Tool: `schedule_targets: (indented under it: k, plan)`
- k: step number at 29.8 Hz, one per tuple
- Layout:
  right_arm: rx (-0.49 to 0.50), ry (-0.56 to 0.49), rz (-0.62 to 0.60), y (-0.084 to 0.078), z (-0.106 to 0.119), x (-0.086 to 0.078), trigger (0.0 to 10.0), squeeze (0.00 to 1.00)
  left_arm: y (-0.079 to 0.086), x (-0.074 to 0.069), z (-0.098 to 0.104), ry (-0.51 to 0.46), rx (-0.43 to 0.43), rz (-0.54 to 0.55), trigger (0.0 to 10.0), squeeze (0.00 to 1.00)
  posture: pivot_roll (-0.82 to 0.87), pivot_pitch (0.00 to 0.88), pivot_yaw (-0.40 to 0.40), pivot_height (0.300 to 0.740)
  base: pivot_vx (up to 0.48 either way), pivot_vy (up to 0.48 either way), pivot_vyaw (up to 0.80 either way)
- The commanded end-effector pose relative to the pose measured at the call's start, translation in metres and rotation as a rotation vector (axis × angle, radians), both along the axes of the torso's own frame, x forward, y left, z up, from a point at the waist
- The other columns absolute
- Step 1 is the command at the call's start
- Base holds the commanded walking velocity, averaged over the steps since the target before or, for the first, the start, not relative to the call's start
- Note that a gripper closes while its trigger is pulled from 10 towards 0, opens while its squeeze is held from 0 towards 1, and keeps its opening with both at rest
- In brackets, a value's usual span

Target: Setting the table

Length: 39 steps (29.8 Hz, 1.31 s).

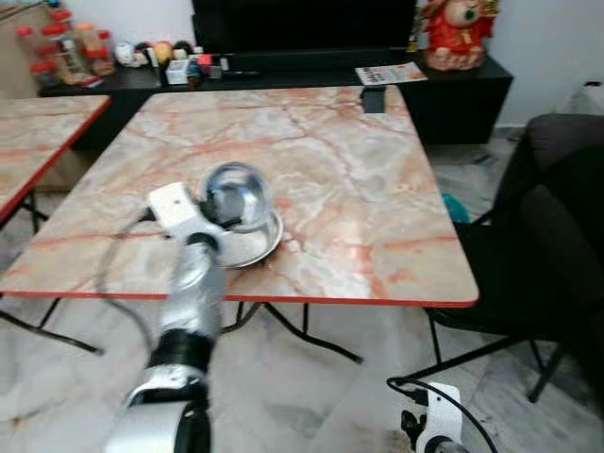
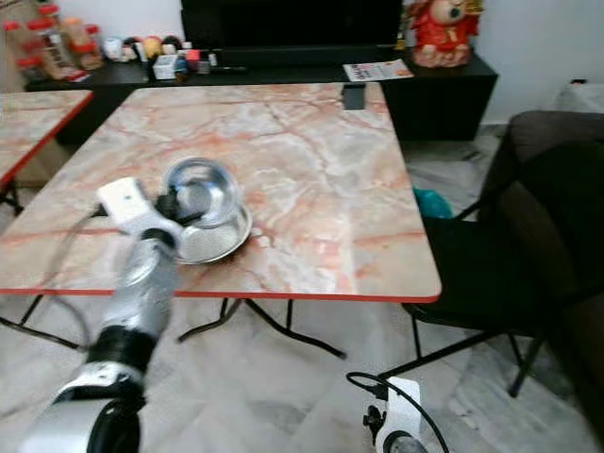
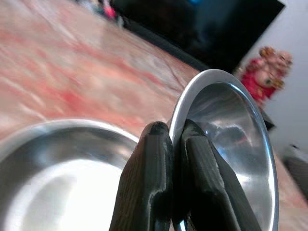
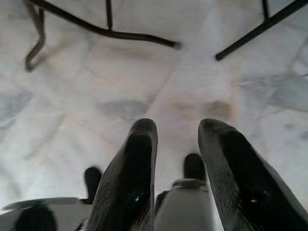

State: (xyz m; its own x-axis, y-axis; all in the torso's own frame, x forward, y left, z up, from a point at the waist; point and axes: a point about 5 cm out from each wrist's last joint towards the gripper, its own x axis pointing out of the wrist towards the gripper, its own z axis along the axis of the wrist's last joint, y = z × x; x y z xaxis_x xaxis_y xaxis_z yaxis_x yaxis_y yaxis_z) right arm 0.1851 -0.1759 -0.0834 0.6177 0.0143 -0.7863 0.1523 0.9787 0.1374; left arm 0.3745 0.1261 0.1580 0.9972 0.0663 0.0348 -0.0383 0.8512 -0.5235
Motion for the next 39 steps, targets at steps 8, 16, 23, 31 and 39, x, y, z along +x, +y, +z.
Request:
schedule_targets:
  k: [8,16,23,31,39]
  plan:
    - [-0.002,0.003,-0.018,-0.003,-0.001,-0.002,10.0,0.00,0.013,0.004,-0.004,0.103,-0.159,0.108,10.0,0.00,-0.18,0.000,0.072,0.740,0.000,0.000,0.00]
    - [-0.002,0.007,-0.016,-0.002,-0.001,-0.004,10.0,0.00,0.026,0.004,-0.005,0.132,-0.195,0.199,10.0,0.00,-0.18,0.000,0.072,0.740,0.000,0.000,0.00]
    - [-0.001,0.007,-0.019,-0.002,-0.002,-0.004,10.0,0.00,0.029,0.007,-0.008,0.171,-0.229,0.257,10.0,0.00,-0.18,0.000,0.073,0.740,0.000,0.000,0.00]
    - [-0.002,0.007,-0.024,-0.003,-0.002,-0.004,10.0,0.00,0.024,0.011,-0.008,0.213,-0.247,0.274,10.0,0.00,-0.19,0.000,0.078,0.740,0.000,0.000,0.00]
    - [-0.005,0.008,-0.032,-0.005,-0.002,-0.006,10.0,0.00,0.031,0.011,-0.011,0.251,-0.250,0.358,10.0,0.00,-0.20,0.000,0.079,0.740,0.000,0.000,0.00]
